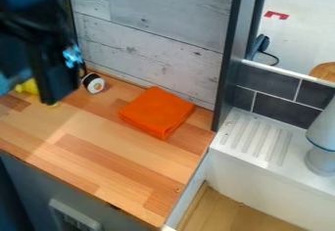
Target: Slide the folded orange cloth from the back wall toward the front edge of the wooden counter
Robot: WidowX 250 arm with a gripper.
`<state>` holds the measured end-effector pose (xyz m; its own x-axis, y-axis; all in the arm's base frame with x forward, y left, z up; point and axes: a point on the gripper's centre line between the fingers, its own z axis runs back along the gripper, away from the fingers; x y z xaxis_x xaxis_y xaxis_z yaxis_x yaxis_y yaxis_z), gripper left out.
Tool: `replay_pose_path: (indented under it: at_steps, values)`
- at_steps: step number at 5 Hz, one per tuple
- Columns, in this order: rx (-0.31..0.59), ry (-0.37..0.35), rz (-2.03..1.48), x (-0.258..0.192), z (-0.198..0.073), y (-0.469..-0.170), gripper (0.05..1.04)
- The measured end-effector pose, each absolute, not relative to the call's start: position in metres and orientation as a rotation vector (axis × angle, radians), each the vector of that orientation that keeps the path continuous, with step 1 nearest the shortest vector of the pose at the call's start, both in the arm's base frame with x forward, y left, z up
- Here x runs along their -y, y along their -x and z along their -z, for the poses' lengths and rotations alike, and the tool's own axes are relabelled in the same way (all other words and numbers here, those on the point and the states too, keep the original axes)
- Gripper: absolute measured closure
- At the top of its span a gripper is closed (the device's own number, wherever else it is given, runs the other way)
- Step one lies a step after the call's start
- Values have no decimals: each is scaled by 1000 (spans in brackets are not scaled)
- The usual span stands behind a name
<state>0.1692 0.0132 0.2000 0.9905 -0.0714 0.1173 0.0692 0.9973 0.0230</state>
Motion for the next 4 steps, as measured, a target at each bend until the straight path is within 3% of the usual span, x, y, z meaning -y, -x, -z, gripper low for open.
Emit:
replay_pose_path:
  at_steps: [1,2,4]
  values:
    - [138,-94,79,-31,-173,-207,83]
    - [170,-114,-6,-58,-127,-249,83]
    - [197,-70,-176,-72,-63,-306,83]
